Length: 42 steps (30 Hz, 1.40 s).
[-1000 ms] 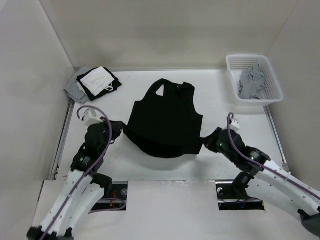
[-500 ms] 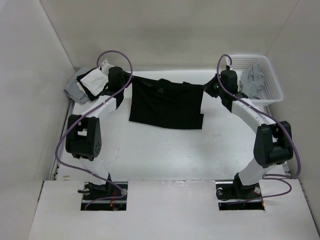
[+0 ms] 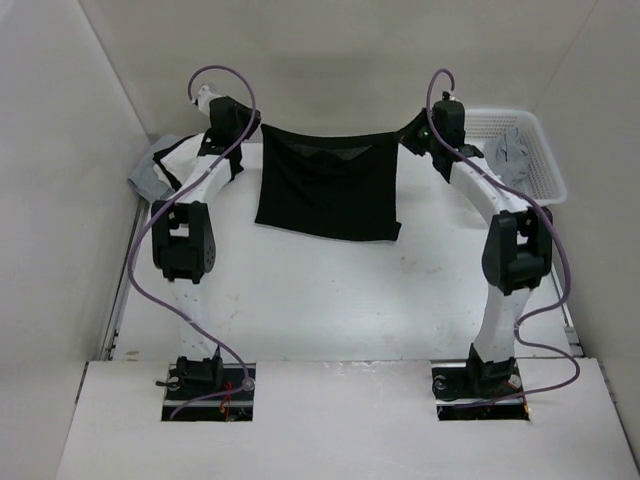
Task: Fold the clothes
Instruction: Fold the tank top
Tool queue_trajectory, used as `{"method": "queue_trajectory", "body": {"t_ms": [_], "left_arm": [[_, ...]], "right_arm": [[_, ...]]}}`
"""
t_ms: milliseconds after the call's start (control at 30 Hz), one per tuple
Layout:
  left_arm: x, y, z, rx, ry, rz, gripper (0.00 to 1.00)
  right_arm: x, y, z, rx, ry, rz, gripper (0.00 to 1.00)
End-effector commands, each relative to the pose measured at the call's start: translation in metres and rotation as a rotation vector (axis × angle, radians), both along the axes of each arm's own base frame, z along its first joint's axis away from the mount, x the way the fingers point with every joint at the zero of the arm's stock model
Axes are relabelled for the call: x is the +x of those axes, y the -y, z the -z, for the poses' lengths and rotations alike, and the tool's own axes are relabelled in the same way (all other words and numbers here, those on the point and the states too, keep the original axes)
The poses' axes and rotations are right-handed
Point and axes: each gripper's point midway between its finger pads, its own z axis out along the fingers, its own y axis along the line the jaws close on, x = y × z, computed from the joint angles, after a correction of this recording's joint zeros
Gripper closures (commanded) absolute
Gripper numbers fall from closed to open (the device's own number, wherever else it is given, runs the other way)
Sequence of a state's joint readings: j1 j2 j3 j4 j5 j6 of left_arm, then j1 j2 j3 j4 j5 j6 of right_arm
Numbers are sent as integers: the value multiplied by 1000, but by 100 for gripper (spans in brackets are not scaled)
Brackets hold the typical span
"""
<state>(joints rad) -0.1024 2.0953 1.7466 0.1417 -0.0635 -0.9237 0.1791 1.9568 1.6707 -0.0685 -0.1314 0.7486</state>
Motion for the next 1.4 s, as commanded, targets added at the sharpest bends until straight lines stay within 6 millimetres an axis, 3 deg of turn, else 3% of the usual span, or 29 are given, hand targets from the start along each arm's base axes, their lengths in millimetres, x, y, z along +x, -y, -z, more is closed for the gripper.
{"method": "queue_trajectory", "body": {"t_ms": [0, 100, 200, 267, 367, 467, 533, 633, 700, 867, 967, 1133, 1267, 1367], "left_arm": [[17, 13, 23, 20, -59, 41, 78], [12, 12, 37, 23, -94, 40, 66], [-23, 7, 40, 32, -106, 27, 68], [-55, 8, 48, 53, -100, 24, 70], [-114, 2, 87, 92, -149, -17, 70], [-157, -7, 127, 158, -233, -25, 70], [-177, -9, 146, 168, -274, -12, 70], [-182, -11, 157, 174, -291, -1, 69], [-181, -7, 153, 167, -287, 23, 69], [-196, -27, 157, 215, -326, -70, 70], [-196, -30, 166, 234, -336, -76, 65], [-184, -7, 182, 184, -357, 41, 62], [-182, -2, 191, 167, -366, 57, 62], [-182, -3, 195, 159, -374, 53, 70]], "right_arm": [[21, 17, 18, -28, -52, 51, 84], [26, 21, 26, -52, -72, 73, 56], [10, 27, 26, -88, -81, 87, 53], [-16, 27, 33, -128, -89, 94, 64], [-70, 12, 60, -145, -103, 61, 93], [-119, -2, 90, -154, -127, 19, 96], [-142, -5, 102, -160, -138, 6, 94], [-165, -3, 108, -145, -141, 3, 89], [-176, -1, 108, -149, -133, 3, 80], [-195, 9, 129, -179, -184, 9, 68], [-194, 6, 146, -177, -225, -16, 68], [-184, 0, 151, -175, -227, -24, 63], [-182, -2, 151, -159, -218, -30, 61], [-182, -2, 160, -162, -240, -31, 65]]}}
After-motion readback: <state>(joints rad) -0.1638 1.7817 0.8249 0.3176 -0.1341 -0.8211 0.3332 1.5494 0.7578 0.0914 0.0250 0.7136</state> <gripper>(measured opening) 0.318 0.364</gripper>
